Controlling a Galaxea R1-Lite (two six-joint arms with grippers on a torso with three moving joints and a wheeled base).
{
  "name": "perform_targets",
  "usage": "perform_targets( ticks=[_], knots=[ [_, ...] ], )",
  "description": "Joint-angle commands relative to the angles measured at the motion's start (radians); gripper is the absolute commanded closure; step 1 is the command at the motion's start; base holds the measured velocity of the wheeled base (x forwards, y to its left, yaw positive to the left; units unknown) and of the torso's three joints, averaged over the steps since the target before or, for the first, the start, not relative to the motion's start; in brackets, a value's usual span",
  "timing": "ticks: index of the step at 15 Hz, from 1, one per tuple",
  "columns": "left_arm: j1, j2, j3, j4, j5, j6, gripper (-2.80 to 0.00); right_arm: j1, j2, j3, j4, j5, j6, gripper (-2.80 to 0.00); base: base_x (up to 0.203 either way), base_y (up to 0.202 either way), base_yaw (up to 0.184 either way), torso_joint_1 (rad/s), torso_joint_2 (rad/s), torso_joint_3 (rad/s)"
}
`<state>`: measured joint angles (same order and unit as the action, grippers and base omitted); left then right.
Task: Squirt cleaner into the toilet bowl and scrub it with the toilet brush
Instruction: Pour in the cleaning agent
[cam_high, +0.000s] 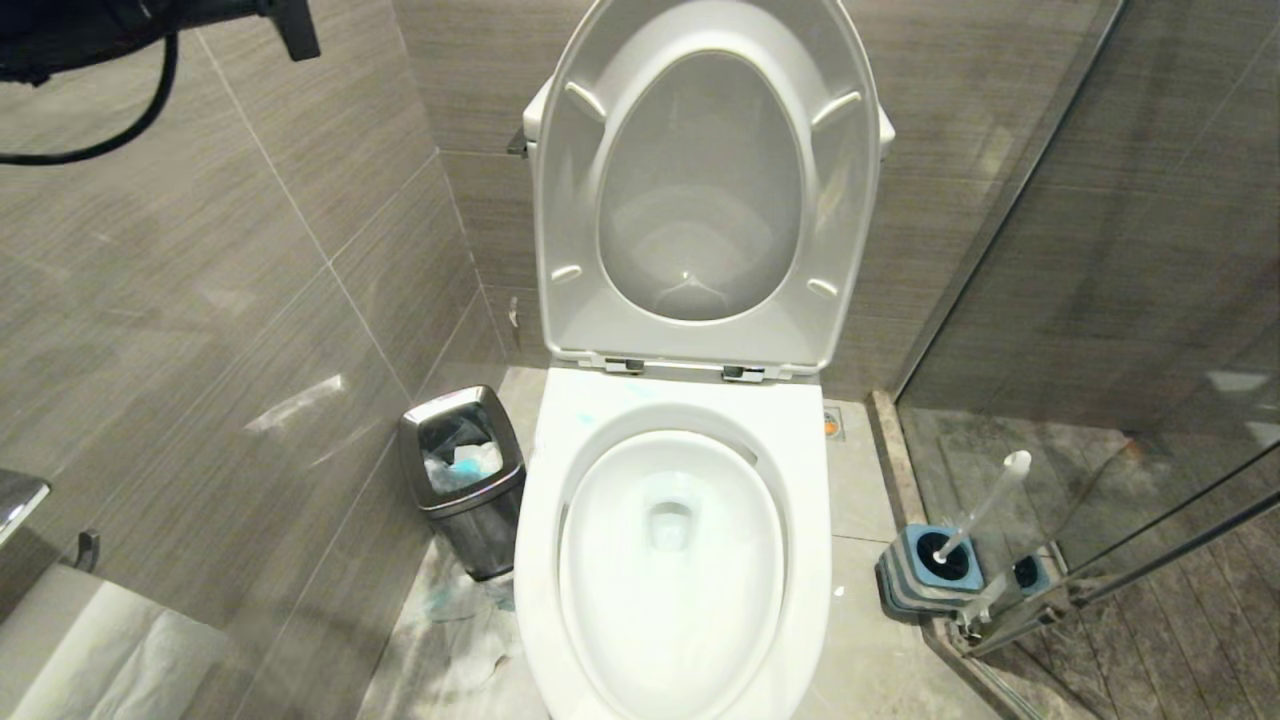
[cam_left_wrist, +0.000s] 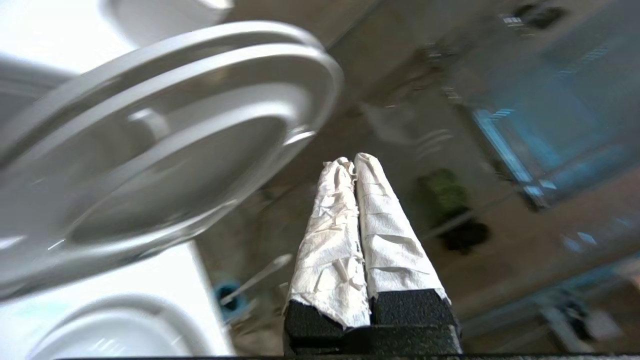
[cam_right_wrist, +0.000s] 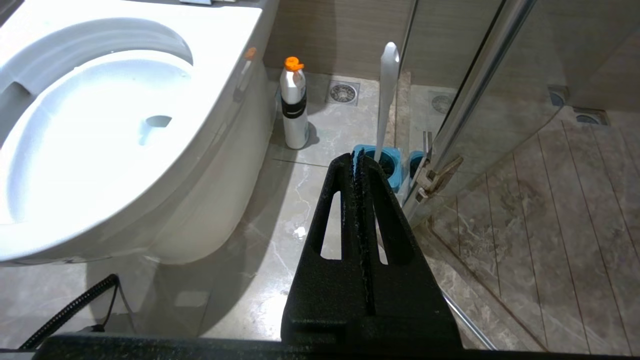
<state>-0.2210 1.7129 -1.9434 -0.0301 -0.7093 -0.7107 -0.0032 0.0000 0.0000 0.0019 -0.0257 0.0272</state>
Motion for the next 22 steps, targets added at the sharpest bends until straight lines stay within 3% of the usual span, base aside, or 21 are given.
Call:
perform_targets(
  ticks=[1,4,7,8,10,12,22],
  knots=[
    [-0.001,-0.068,0.001,0.184,0.170,0.221,0.00,0.000,0.002,0.002,0.001,0.000,0.000,0.00,0.000,0.000,0.000,0.000,0.00,0.000],
    [-0.063,-0.058,0.000,0.185,0.373,0.512,0.00,0.000,0.002,0.000,0.001,0.000,0.000,0.00,0.000,0.000,0.000,0.000,0.00,0.000],
    [-0.174,0.012,0.001,-0.009,0.517,0.639,0.00,0.000,0.002,0.000,0.001,0.000,0.000,0.00,0.000,0.000,0.000,0.000,0.00,0.000],
    [-0.206,0.032,0.001,-0.055,0.560,0.707,0.00,0.000,0.002,0.000,0.001,0.001,0.000,0.00,0.000,0.000,0.000,0.000,0.00,0.000],
    [-0.229,0.059,0.000,-0.076,0.588,0.818,0.00,0.000,0.002,0.000,0.000,0.000,0.000,0.00,0.000,0.000,0.000,0.000,0.00,0.000],
    [-0.237,0.075,0.000,-0.080,0.600,0.844,0.00,0.000,0.002,0.000,0.001,0.000,0.000,0.00,0.000,0.000,0.000,0.000,0.00,0.000],
    [-0.253,0.167,-0.002,-0.299,0.627,0.777,0.00,0.000,0.002,0.000,0.001,0.000,0.000,0.00,0.000,0.000,0.000,0.000,0.00,0.000]
  ],
)
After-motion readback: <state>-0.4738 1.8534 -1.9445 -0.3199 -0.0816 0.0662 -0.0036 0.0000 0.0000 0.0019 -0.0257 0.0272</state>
